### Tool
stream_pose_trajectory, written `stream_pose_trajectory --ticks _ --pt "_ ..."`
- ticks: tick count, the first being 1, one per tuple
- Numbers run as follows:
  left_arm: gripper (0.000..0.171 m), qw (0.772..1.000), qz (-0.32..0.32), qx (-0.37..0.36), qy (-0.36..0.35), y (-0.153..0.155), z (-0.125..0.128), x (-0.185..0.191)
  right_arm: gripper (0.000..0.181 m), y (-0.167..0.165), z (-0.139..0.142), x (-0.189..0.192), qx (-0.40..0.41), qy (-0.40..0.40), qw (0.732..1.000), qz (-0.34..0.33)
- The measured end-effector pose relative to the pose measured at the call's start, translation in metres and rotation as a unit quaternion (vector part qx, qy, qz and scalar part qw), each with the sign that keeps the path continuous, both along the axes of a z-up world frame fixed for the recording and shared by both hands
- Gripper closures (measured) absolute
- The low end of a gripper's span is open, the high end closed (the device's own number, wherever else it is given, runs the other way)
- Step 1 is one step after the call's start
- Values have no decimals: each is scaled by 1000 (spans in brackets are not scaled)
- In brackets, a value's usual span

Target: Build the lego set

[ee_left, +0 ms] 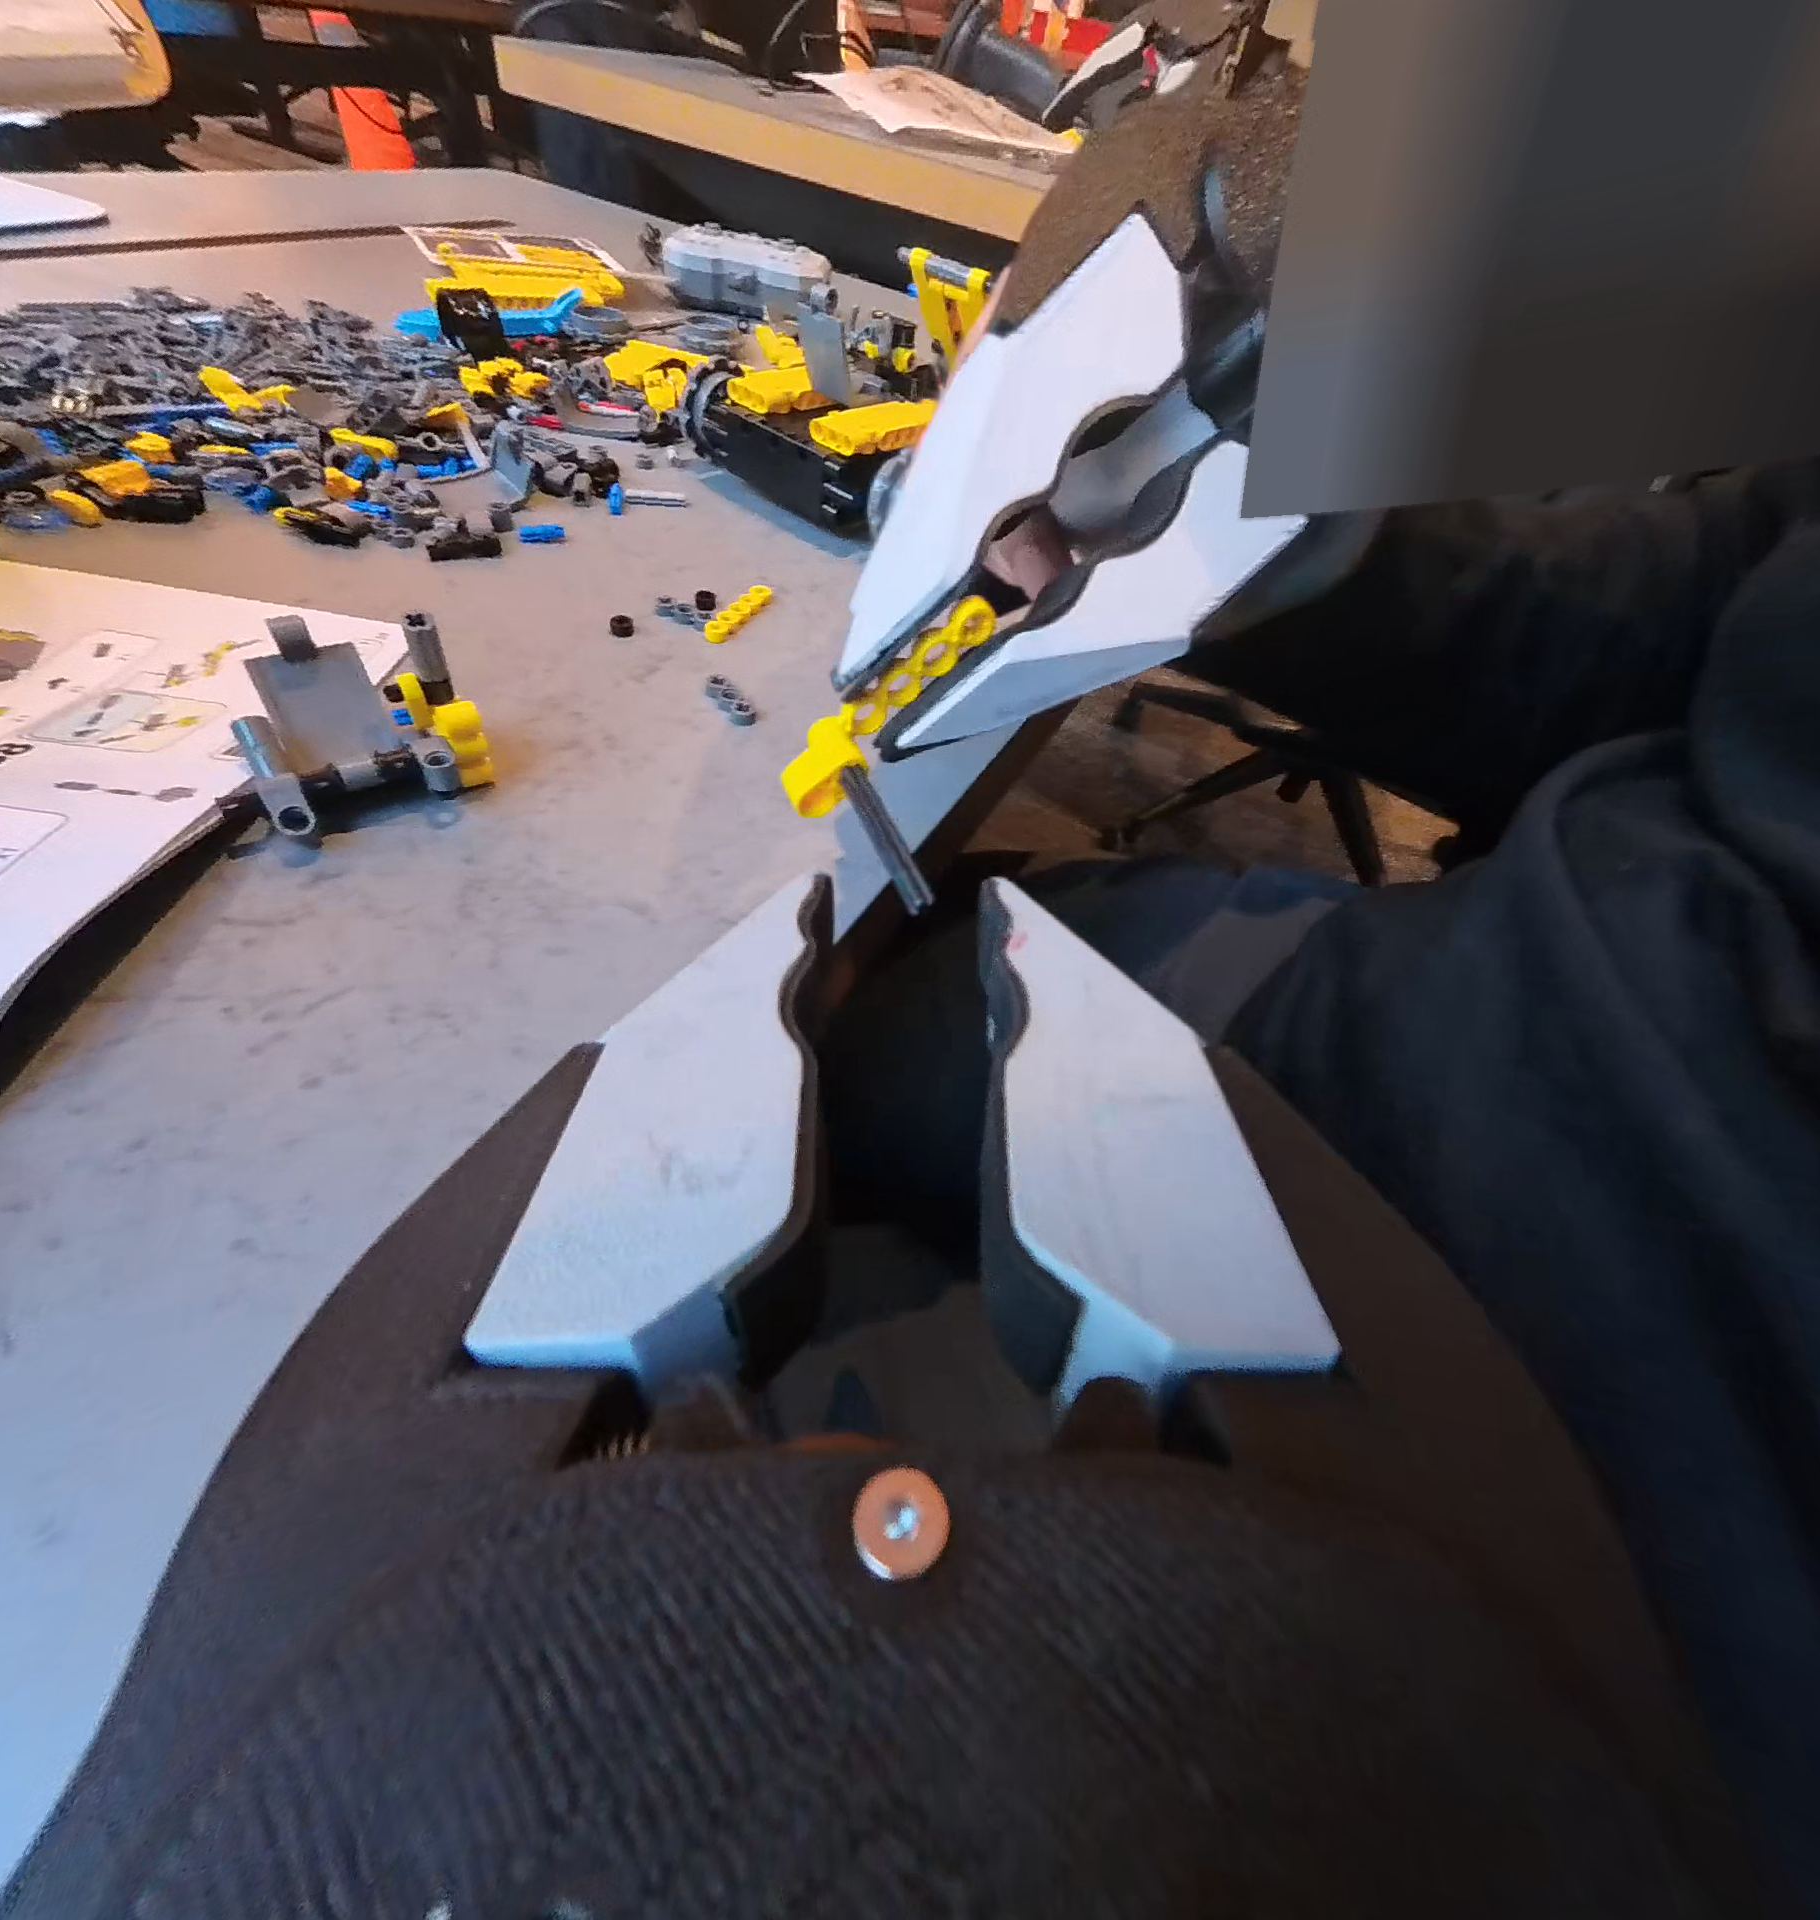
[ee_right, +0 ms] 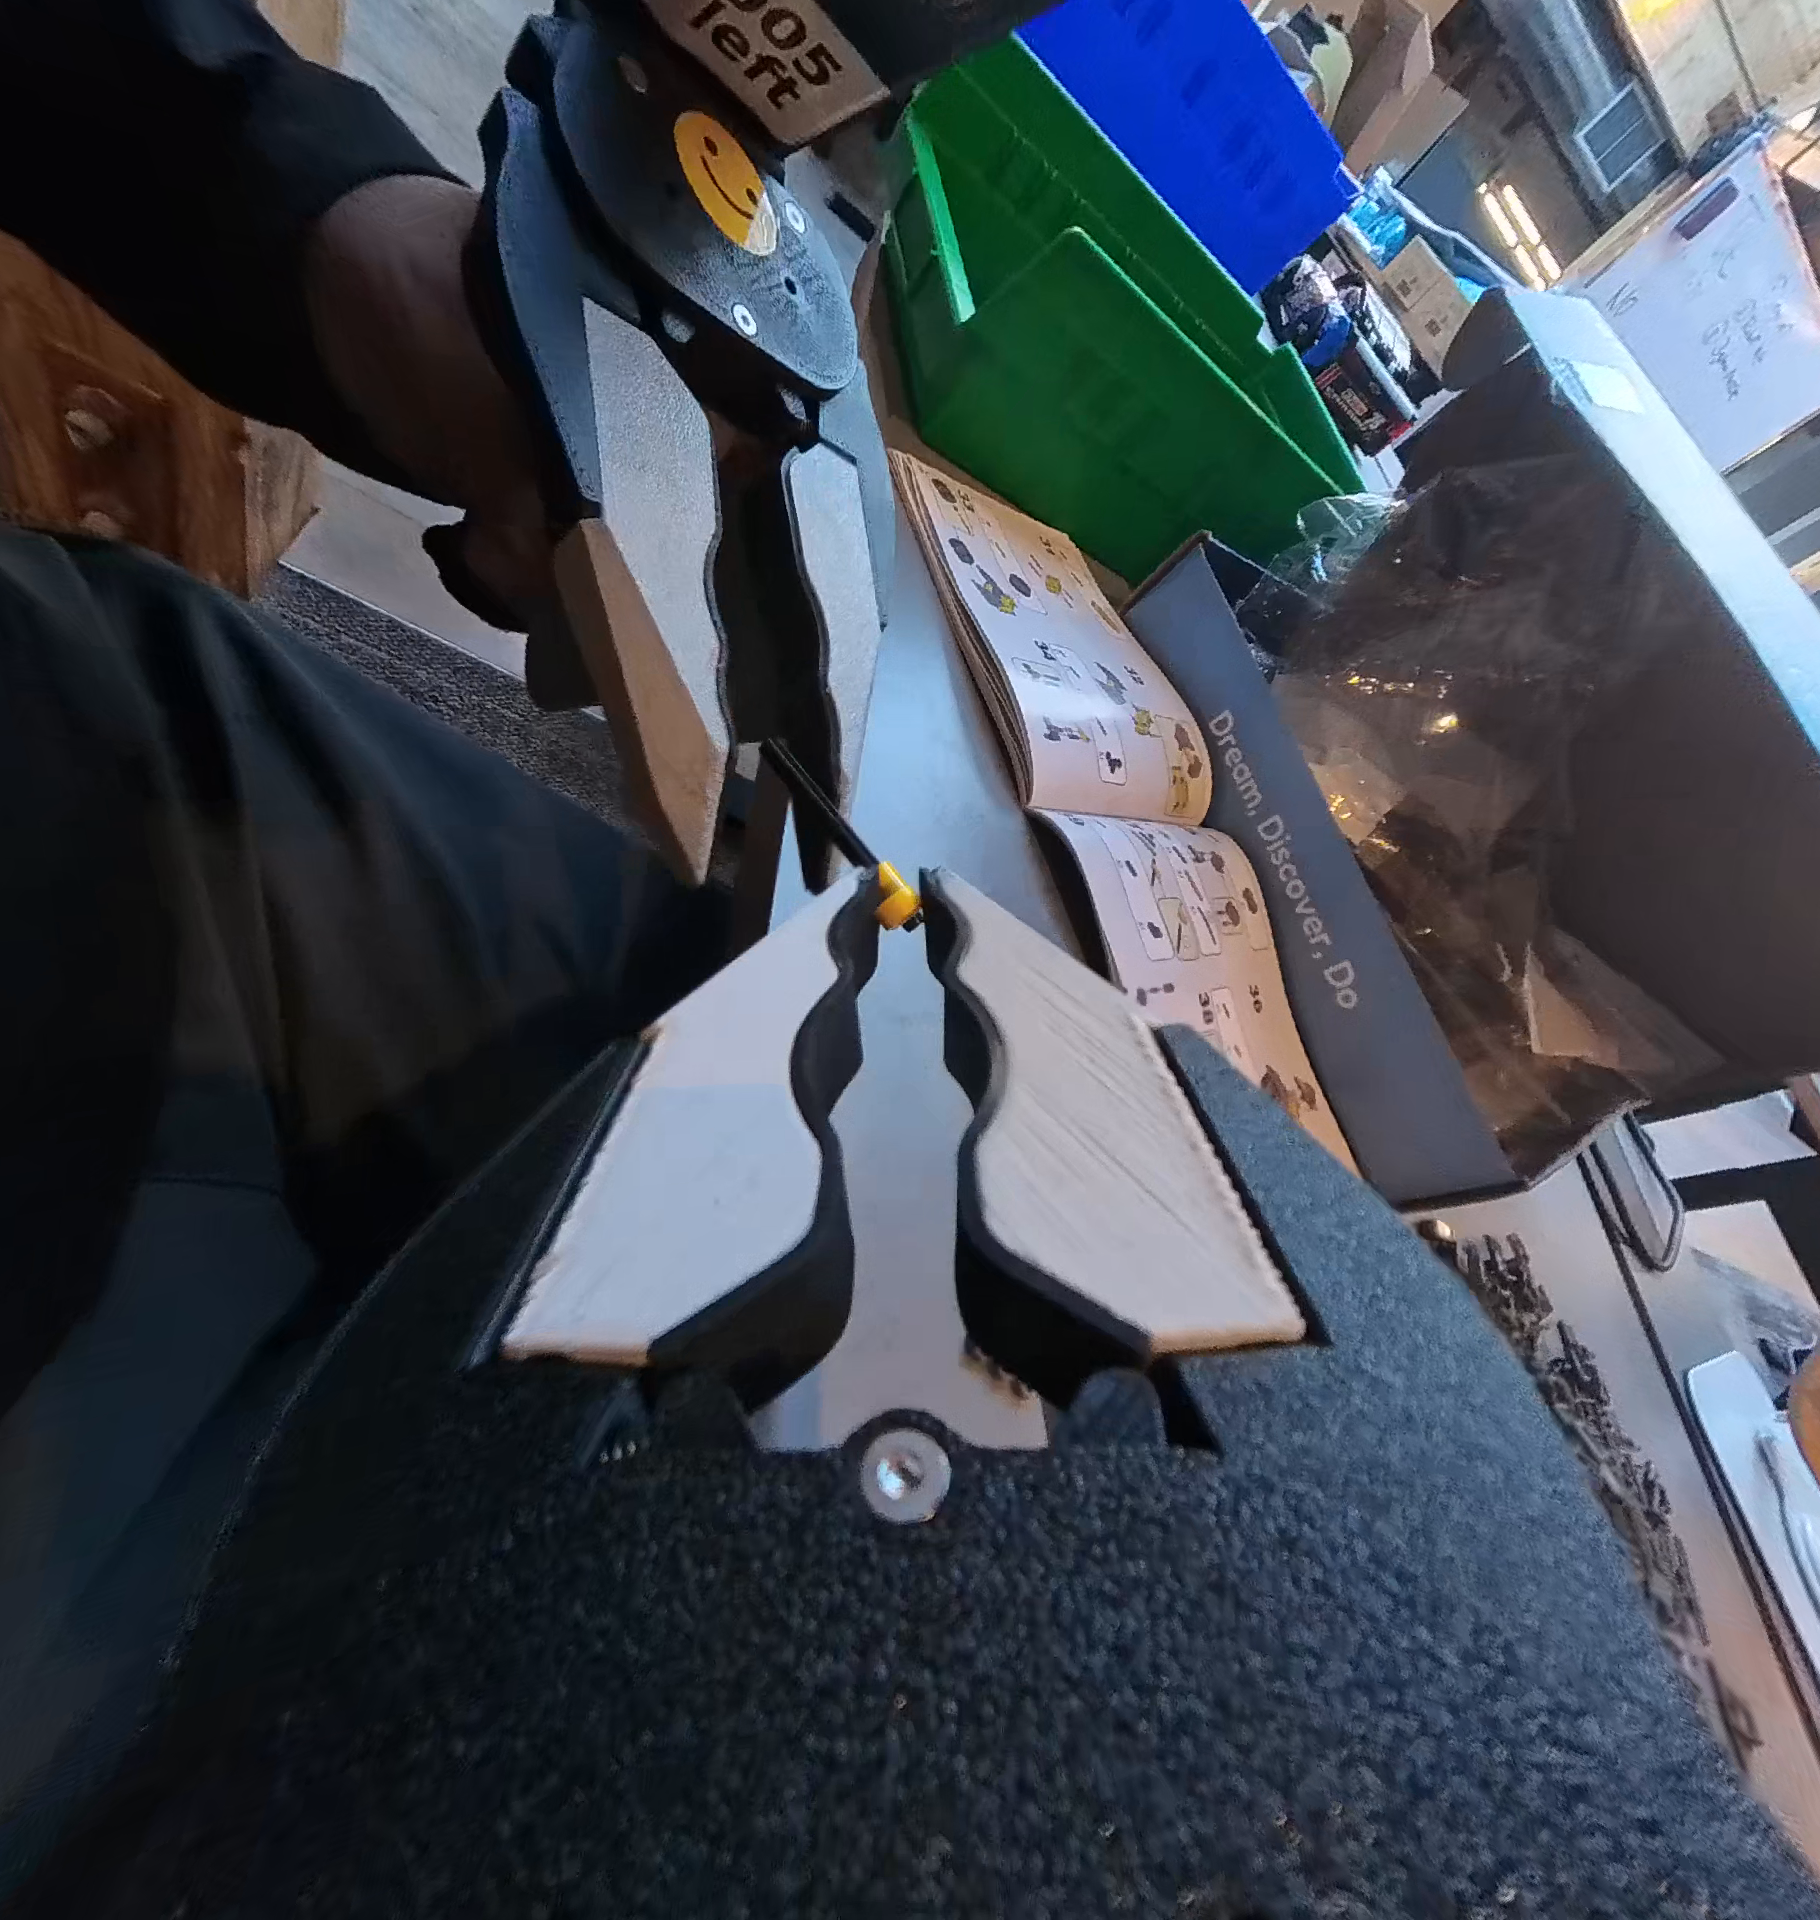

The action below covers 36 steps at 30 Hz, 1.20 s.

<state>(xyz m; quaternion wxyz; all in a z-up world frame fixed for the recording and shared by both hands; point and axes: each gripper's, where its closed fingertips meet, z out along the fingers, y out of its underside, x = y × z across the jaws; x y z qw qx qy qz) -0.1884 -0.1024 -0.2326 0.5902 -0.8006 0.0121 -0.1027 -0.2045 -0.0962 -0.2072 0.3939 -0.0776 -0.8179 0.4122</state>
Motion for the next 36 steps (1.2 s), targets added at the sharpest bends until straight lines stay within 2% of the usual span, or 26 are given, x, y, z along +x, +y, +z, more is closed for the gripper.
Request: stream_pose_trajectory --ticks 3,6,8,13,15,19,22,23,25,27,30,34,36 --pt "147 1000 11 -17 10 3 -7 -4 173 -4 -4 -2 10 2 1000 17" --pt "162 999 28 -19 41 5 -8 -12 173 -4 -14 -6 36 -7 999 21" --pt "164 998 37 -28 51 6 -11 -17 173 -1 -19 -10 55 -17 998 12" --pt "168 995 49 -58 71 16 -22 -23 173 5 -21 -14 71 -76 995 -4" --pt "170 995 47 -64 58 19 -24 -23 173 6 -21 -15 68 -112 991 -4" --pt "169 997 42 -40 -55 28 -16 -18 171 6 -9 -27 7 -170 985 -27" --pt "170 983 42 8 -176 32 -2 -14 162 9 -1 -42 -38 -195 978 -59" --pt "170 968 34 41 -244 32 7 -14 157 11 2 -46 -52 -199 976 -72" --pt "171 922 18 108 -370 27 23 -21 155 15 12 -50 -85 -200 972 -87" --pt "171 886 28 140 -442 20 24 -35 155 20 21 -49 -122 -203 968 -87" --pt "171 876 45 160 -453 13 26 -46 152 23 20 -40 -147 -222 961 -77" --pt "171 868 36 170 -465 12 29 -43 136 16 5 -26 -128 -233 962 -62" --pt "171 874 46 156 -458 15 23 -40 134 13 1 -23 -120 -231 964 -57"
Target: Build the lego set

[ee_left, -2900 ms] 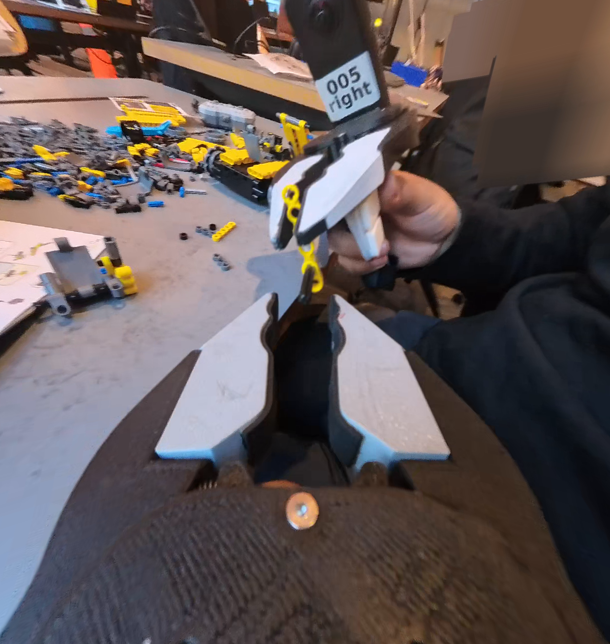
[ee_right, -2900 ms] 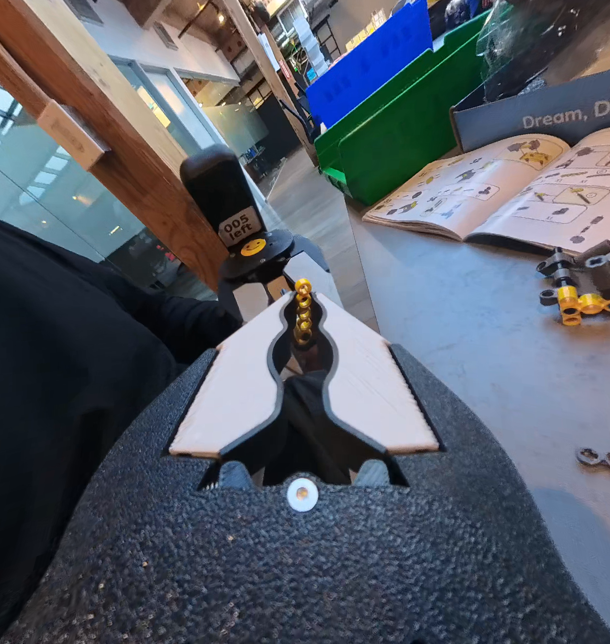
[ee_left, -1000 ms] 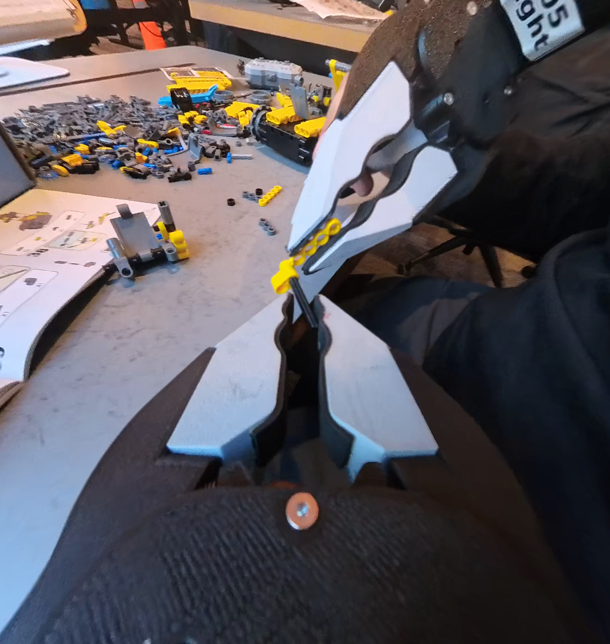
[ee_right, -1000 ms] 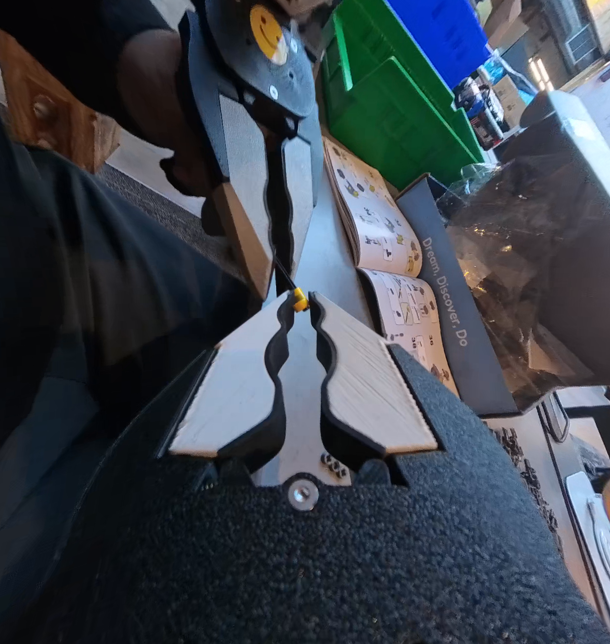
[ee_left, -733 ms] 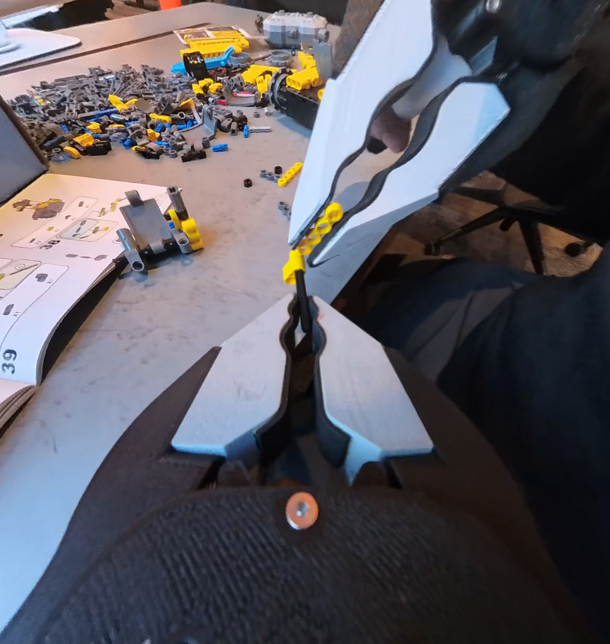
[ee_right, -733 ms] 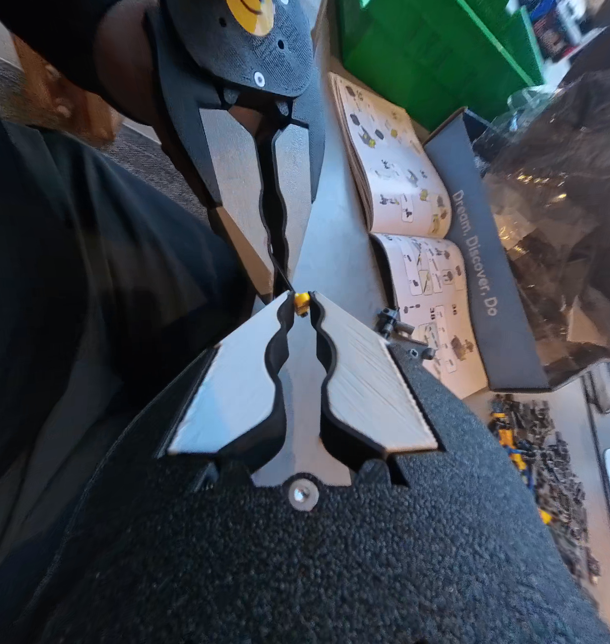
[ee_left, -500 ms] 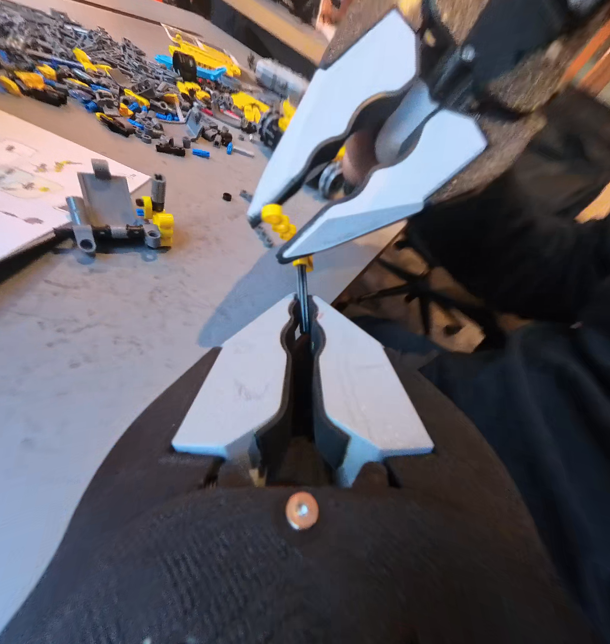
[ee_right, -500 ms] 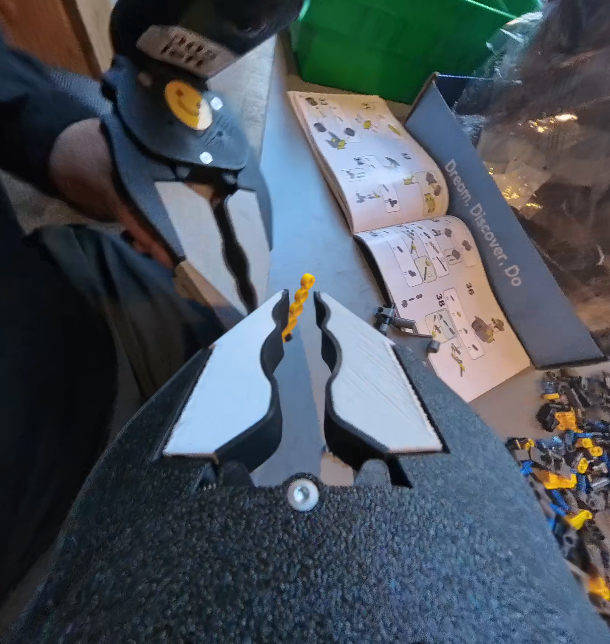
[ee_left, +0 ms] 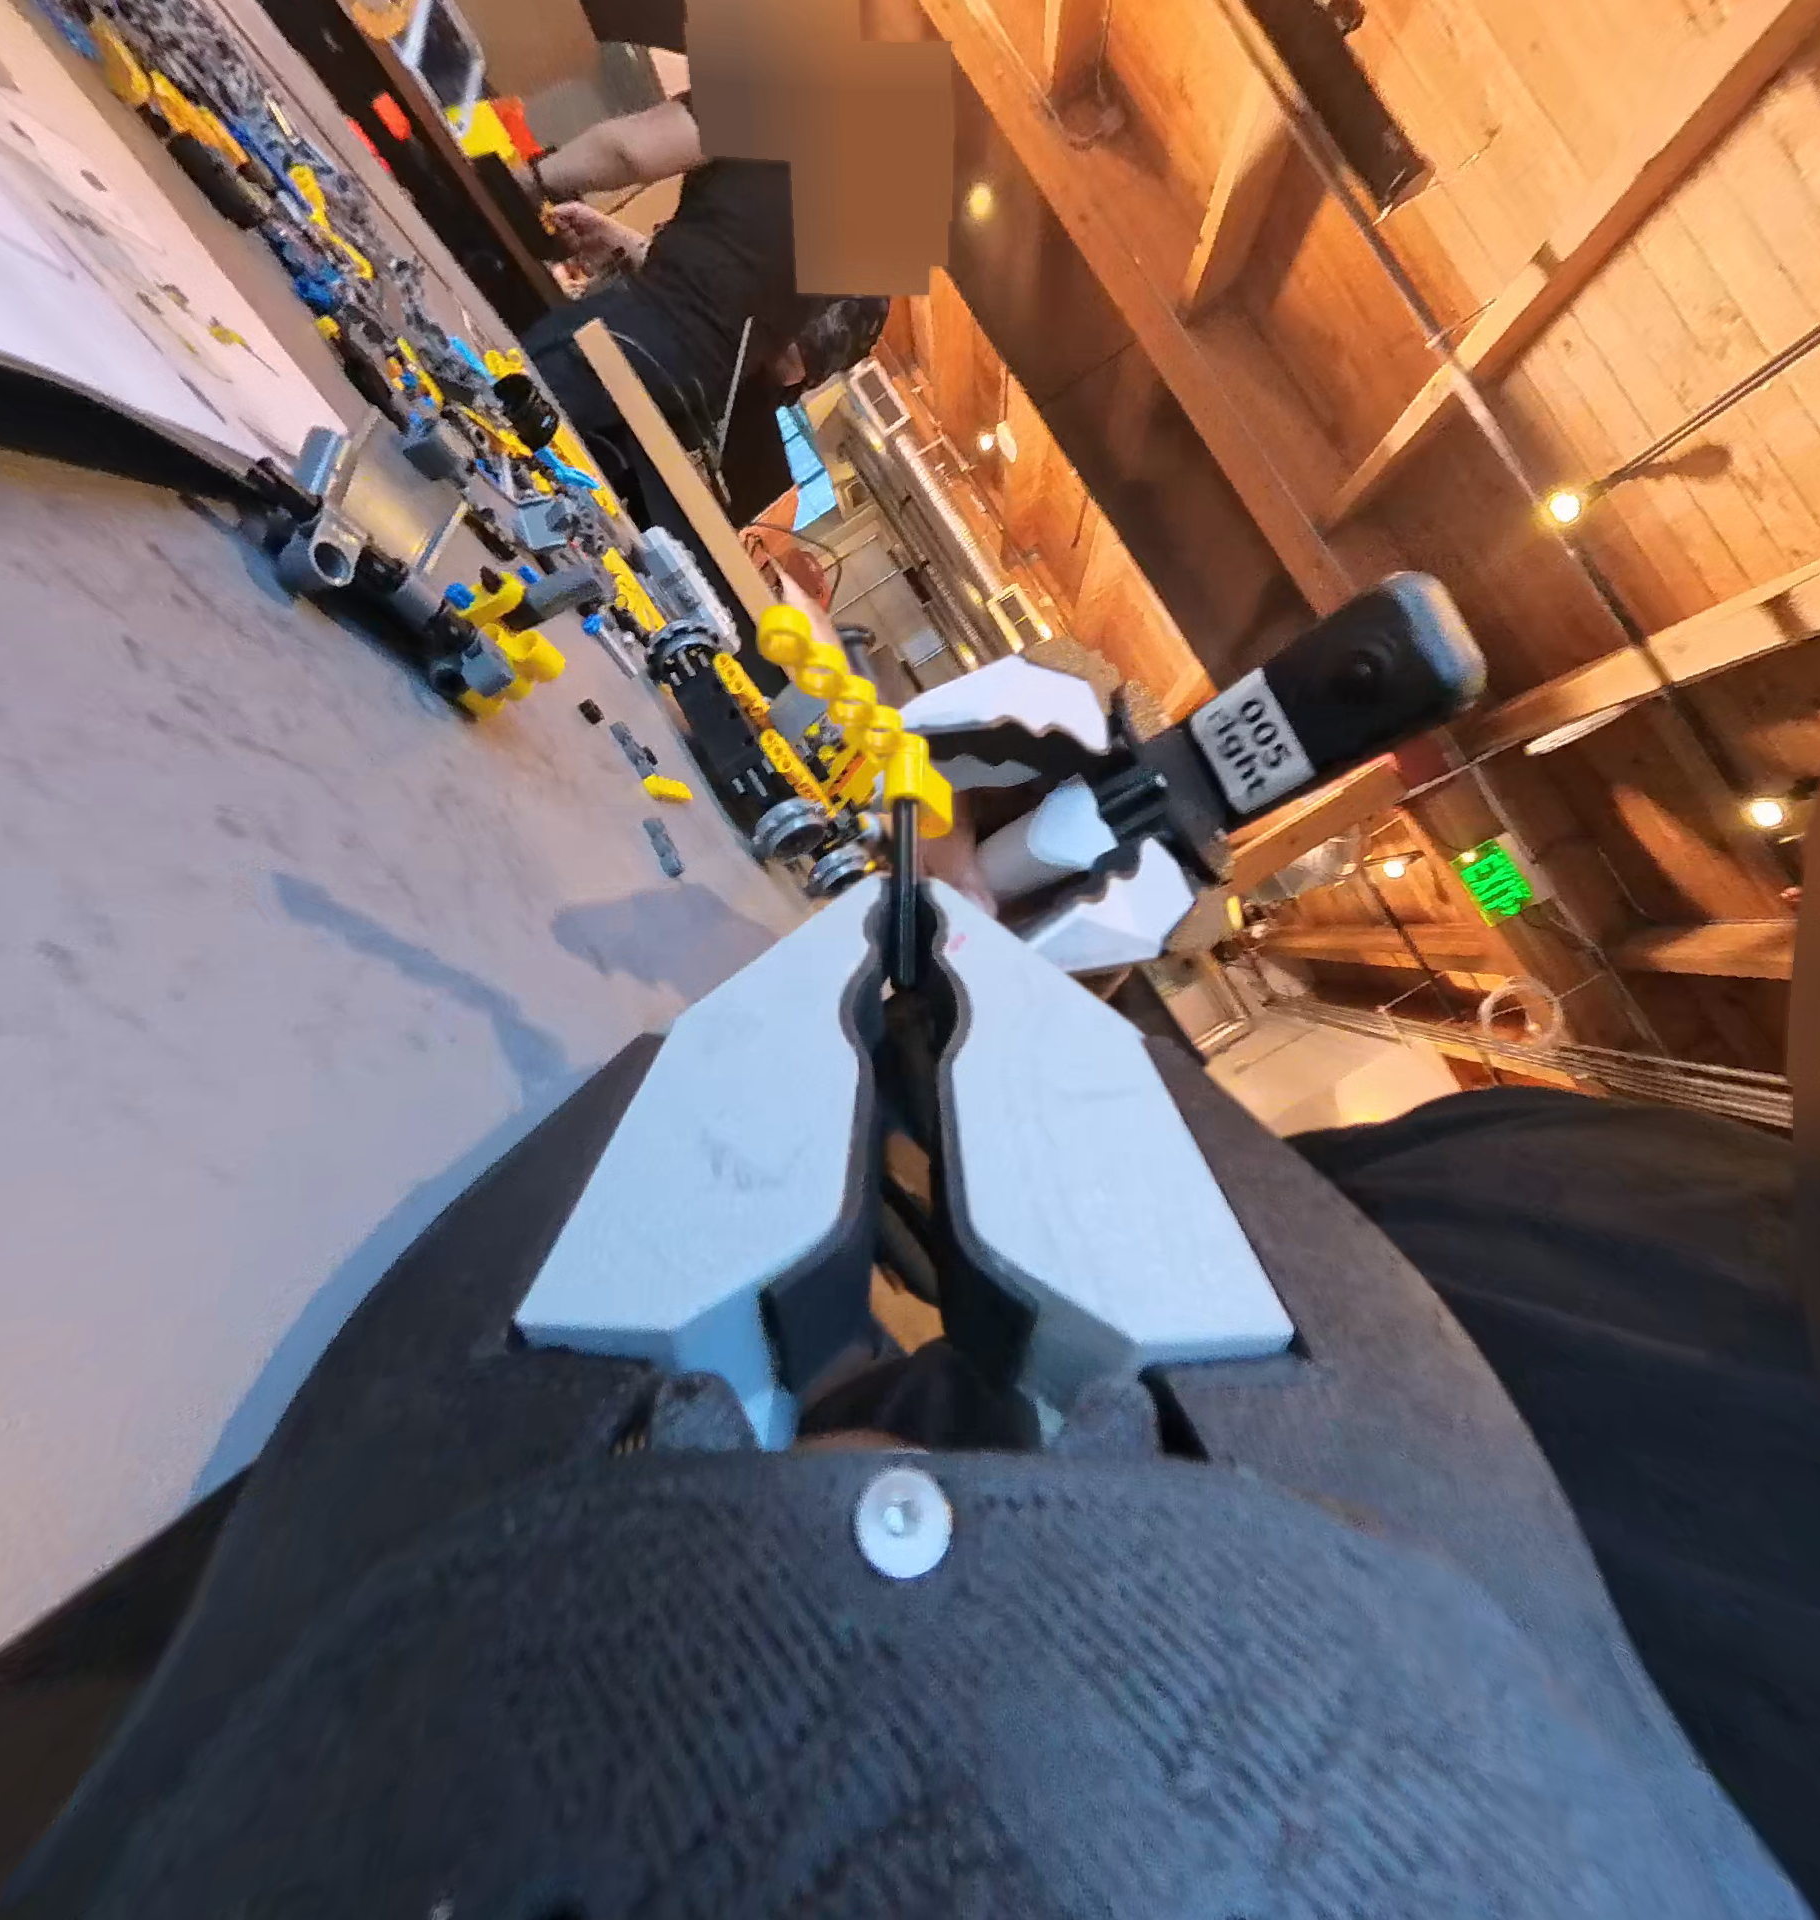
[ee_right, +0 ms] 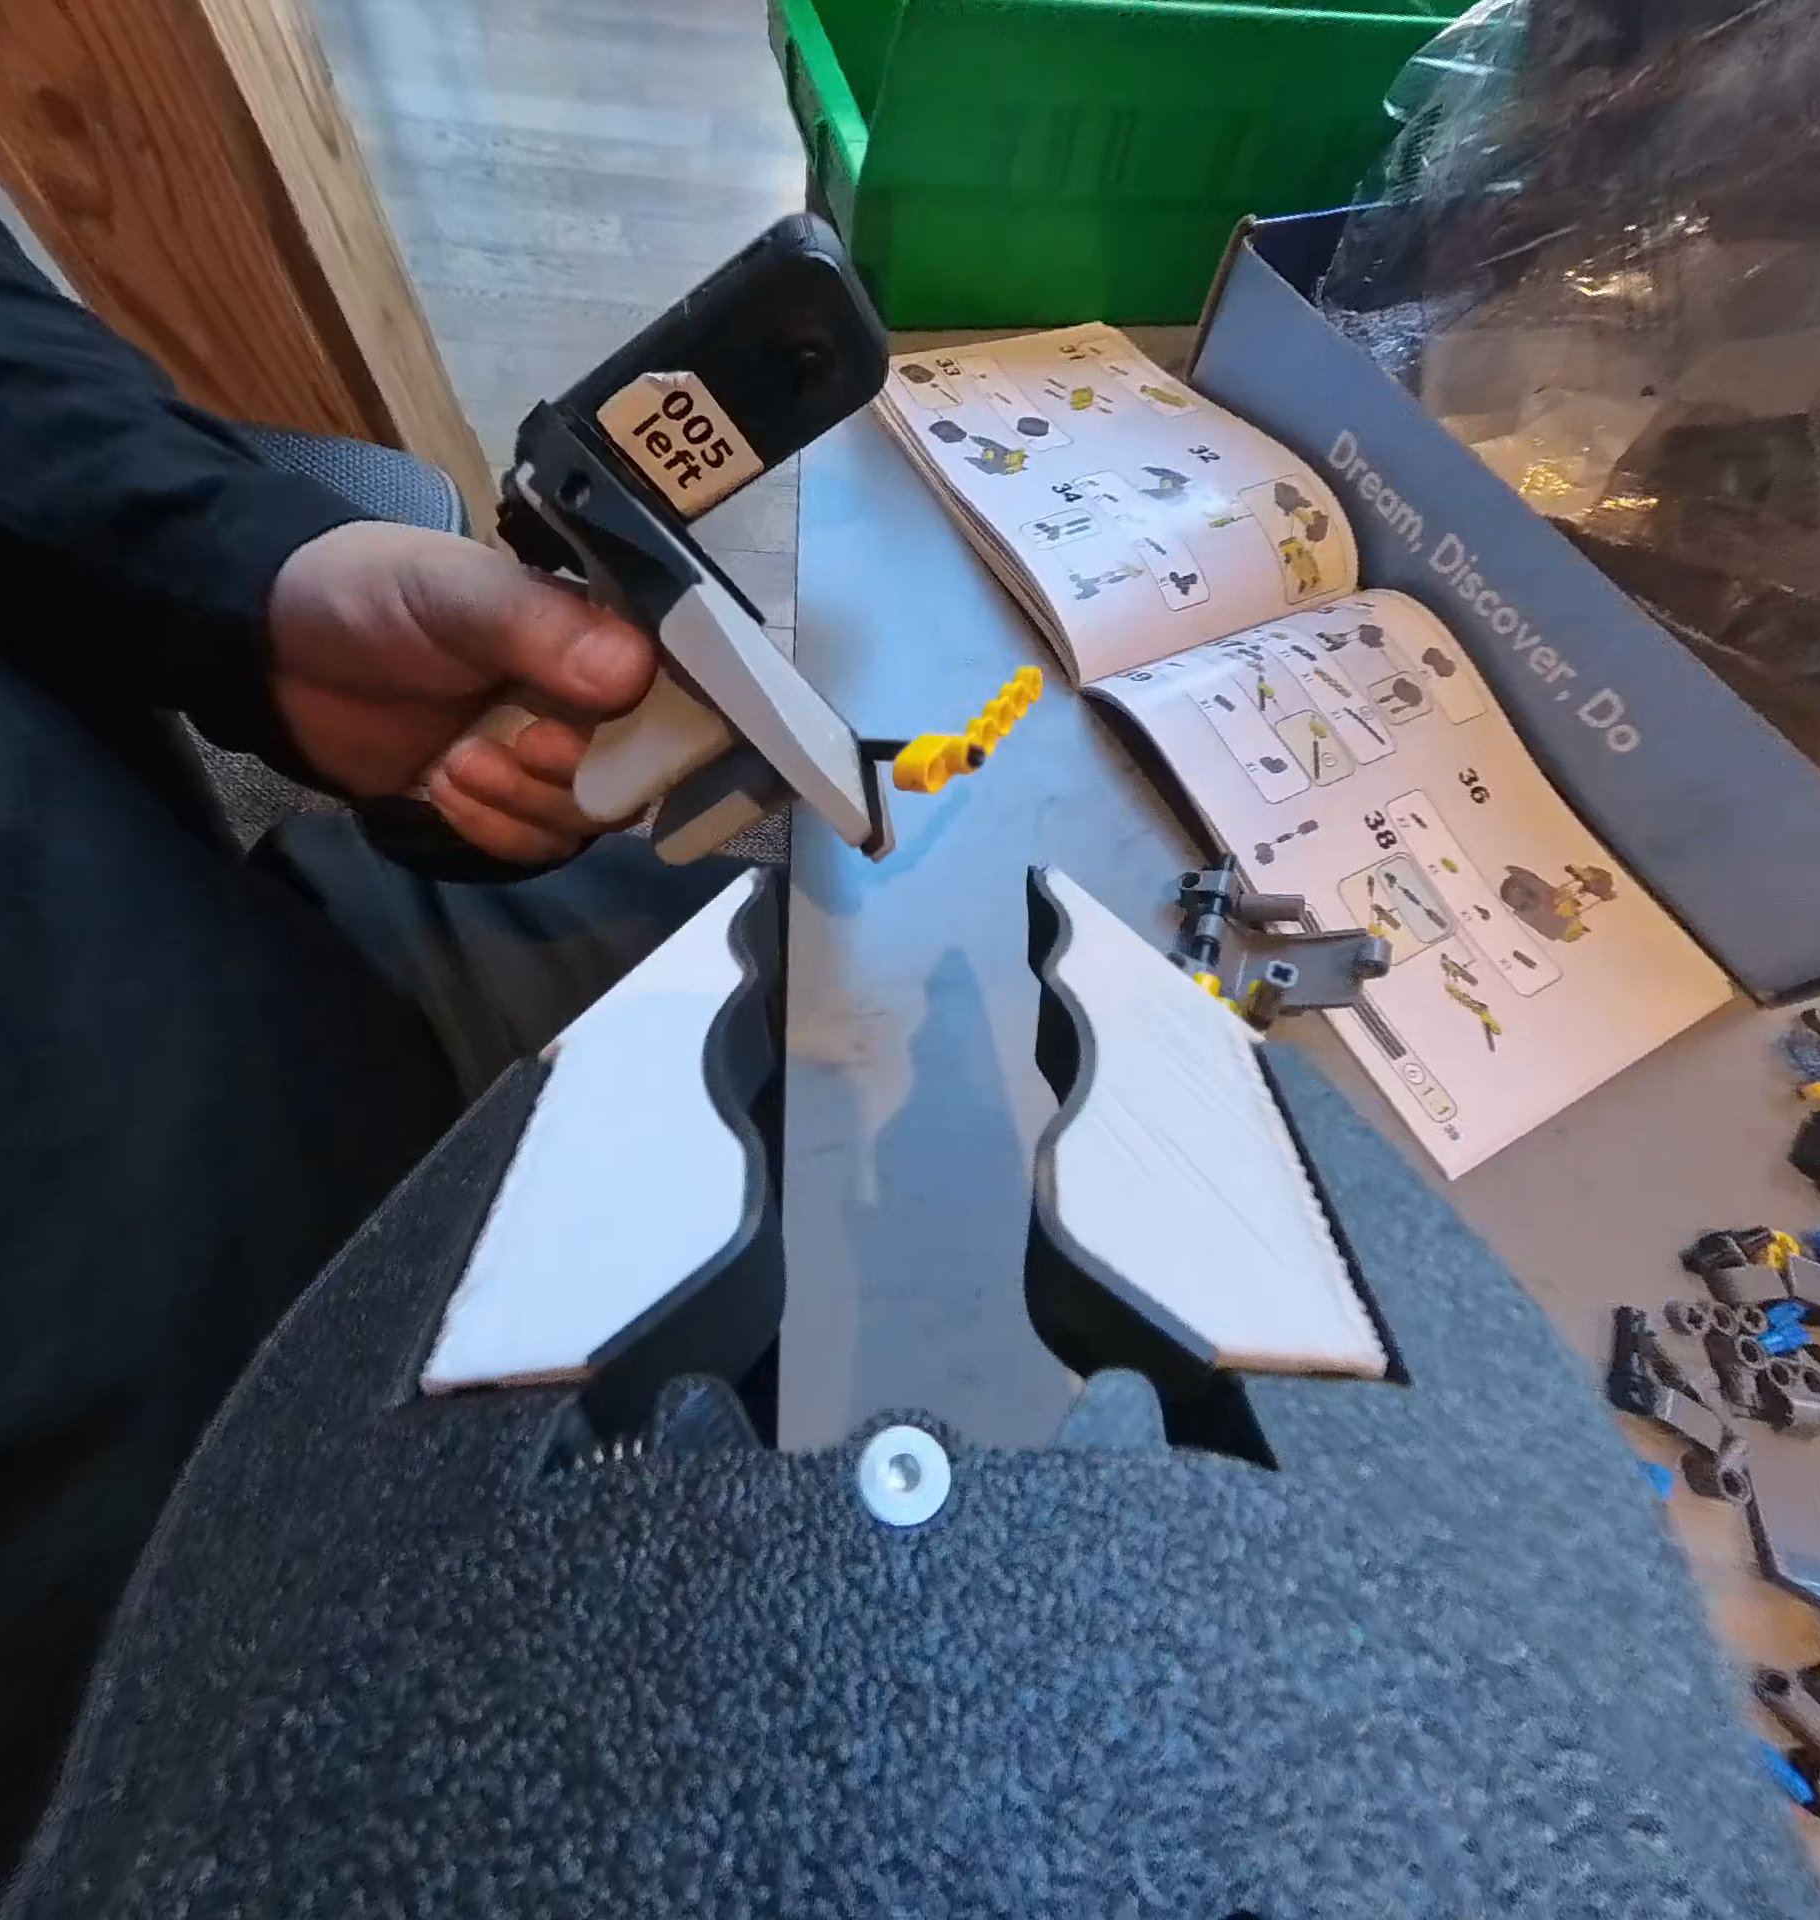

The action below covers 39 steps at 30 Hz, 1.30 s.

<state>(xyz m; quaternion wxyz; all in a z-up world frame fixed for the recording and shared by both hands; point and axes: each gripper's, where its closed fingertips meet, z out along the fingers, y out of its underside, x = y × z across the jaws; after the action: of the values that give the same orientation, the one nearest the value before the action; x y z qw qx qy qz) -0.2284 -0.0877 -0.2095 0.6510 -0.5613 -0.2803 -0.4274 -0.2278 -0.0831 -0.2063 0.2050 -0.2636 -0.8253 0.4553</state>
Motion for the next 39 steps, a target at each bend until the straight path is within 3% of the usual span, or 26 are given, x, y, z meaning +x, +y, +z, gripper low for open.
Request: stream_pose_trajectory --ticks 3,7,10,16,26,30,37,38,39 --pt "171 999 -10 26 27 0 12 6 133 -2 5 1 -37 -15 999 -1" --pt "171 998 25 4 65 -1 10 2 136 -4 15 2 -74 -15 997 -3" --pt "171 988 94 -63 102 -3 -7 -14 140 1 12 -5 -93 -37 994 -32" --pt "171 974 137 -108 147 -8 -12 -26 151 5 7 -18 -148 -78 984 -63" --pt "171 974 123 -106 158 -5 -11 -21 154 -11 -2 -33 -197 -133 970 -51" --pt "171 973 120 -96 170 -5 -6 -19 155 -8 8 -33 -214 -126 968 -40" --pt "170 962 85 -92 243 4 1 4 150 -12 14 -20 -232 -153 960 -20" --pt "170 958 78 -93 260 5 2 9 153 -14 12 -17 -230 -161 960 -15" --pt "170 953 75 -101 276 6 1 13 168 -17 12 -12 -233 -166 958 -3"
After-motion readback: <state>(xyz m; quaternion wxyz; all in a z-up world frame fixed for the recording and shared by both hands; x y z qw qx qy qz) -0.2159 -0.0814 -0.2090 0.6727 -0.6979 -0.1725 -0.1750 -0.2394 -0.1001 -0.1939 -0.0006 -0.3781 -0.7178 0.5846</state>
